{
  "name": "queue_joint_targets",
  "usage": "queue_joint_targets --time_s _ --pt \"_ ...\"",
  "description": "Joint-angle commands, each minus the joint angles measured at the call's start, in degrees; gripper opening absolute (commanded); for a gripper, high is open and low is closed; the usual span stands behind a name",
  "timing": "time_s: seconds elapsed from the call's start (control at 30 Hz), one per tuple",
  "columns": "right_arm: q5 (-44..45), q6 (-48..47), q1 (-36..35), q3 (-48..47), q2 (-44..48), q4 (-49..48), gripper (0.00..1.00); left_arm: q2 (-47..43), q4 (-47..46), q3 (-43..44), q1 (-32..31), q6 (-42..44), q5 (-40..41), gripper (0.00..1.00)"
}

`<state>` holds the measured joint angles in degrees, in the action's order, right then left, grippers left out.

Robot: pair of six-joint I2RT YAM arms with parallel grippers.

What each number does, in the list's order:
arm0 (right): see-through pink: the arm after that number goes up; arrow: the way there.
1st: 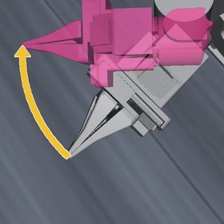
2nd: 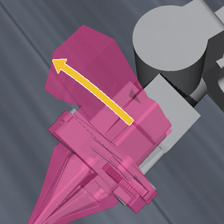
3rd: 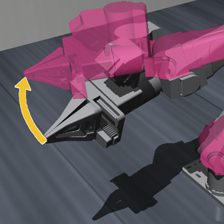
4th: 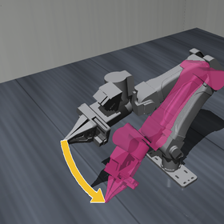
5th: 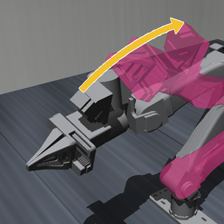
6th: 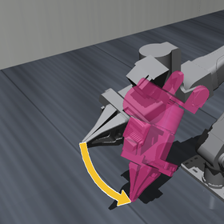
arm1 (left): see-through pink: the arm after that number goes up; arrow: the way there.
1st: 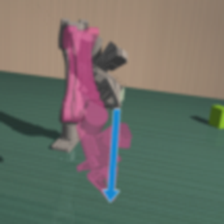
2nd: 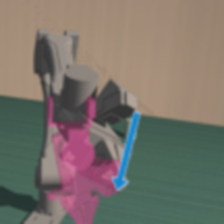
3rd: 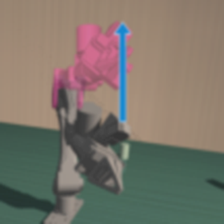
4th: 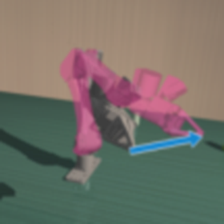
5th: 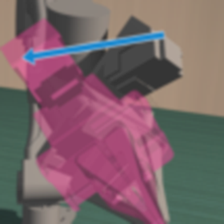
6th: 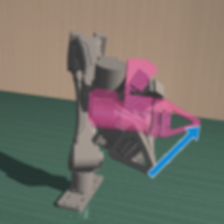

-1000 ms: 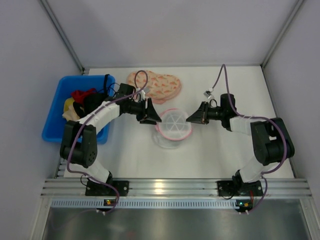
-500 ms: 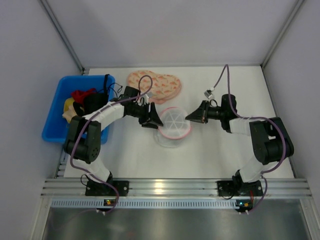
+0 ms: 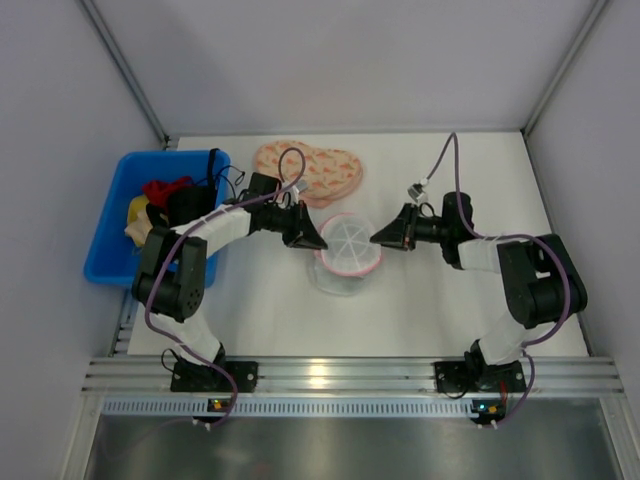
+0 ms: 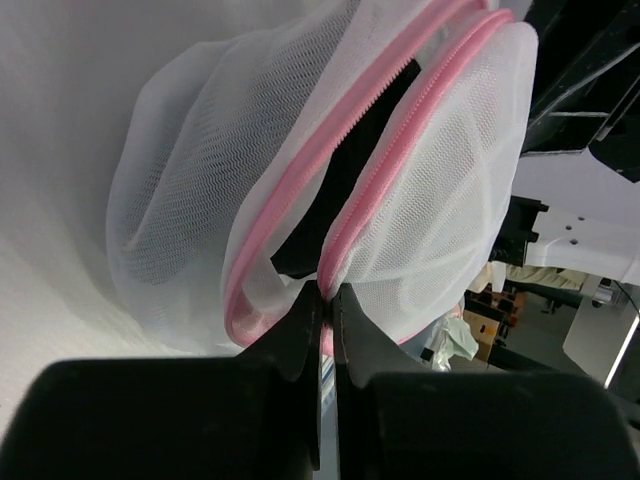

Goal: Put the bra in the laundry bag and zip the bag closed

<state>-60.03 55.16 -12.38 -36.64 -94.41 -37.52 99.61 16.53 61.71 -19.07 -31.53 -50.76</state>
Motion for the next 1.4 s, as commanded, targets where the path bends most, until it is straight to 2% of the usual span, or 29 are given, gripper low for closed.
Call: queue_joint_targets --time_s 0.0,0.03,0.13,0.4,0.5,0.57,0.63,0.73,0.83,0.93,1.13,1.17,1.2,1.3,1.37 --pt "-0.5 -4.0 -2.4 -0.5 0.6 0.6 0.25 -1.8 -5.4 0.6 -0.2 -0.9 -5.4 0.01" --pt "-0.5 -4.3 -2.6 -0.6 0.7 0.7 0.31 -1.8 -5.4 0.9 -0.2 -0.8 -5.7 0.0" --pt "-0.9 -5.2 -3.6 -1.1 0.5 1.8 0.39 -0.6 -1.2 3.0 -0.1 1.6 -5.9 0.0" --pt "-1.8 -6.3 -4.2 -0.7 0.3 1.7 0.46 0.7 8.7 7.2 1.9 8.6 -5.3 0.0" --pt "-2.7 -5.5 -4.3 -0.4 0.2 0.1 0.57 1.7 11.8 8.9 3.3 10.4 -5.9 0.0" --pt "-3.1 -5.5 -4.3 -0.4 0.3 -0.6 0.74 2.2 12.8 9.7 4.1 12.4 -6.1 0.0" --pt "-3.3 -4.4 -4.3 -0.4 -0.2 -1.8 0.84 2.1 13.8 9.8 4.3 13.5 -6.1 0.0" --pt "-4.1 -0.1 -4.3 -0.4 -1.8 -7.6 0.88 2.9 15.7 10.7 4.3 15.6 -5.8 0.0" --pt "-4.6 2.4 -4.4 -1.0 -2.5 -11.0 0.88 3.3 17.9 12.2 4.3 18.5 -5.1 0.0" --pt "-4.1 1.6 -4.6 -1.9 -2.3 -9.8 0.88 2.7 19.0 13.0 4.2 19.3 -5.2 0.0" --pt "-2.0 -11.9 -7.7 -6.2 -1.0 5.2 0.8 3.2 22.7 15.9 3.9 22.8 -2.9 0.0" --pt "-2.0 -12.7 -7.9 -6.8 -0.8 6.0 0.77 3.2 24.0 16.4 3.7 23.3 -2.5 0.0" --pt "-2.2 -13.1 -8.5 -6.9 -0.7 6.8 0.67 3.5 24.6 17.5 3.6 23.6 -2.0 0.0" --pt "-2.4 -14.8 -9.1 -6.9 -0.2 8.2 0.49 4.2 26.3 20.2 3.5 24.8 0.0 0.0" --pt "-2.4 -16.1 -9.2 -7.0 -0.1 9.8 0.42 4.9 27.3 22.5 3.5 25.5 1.5 0.0"
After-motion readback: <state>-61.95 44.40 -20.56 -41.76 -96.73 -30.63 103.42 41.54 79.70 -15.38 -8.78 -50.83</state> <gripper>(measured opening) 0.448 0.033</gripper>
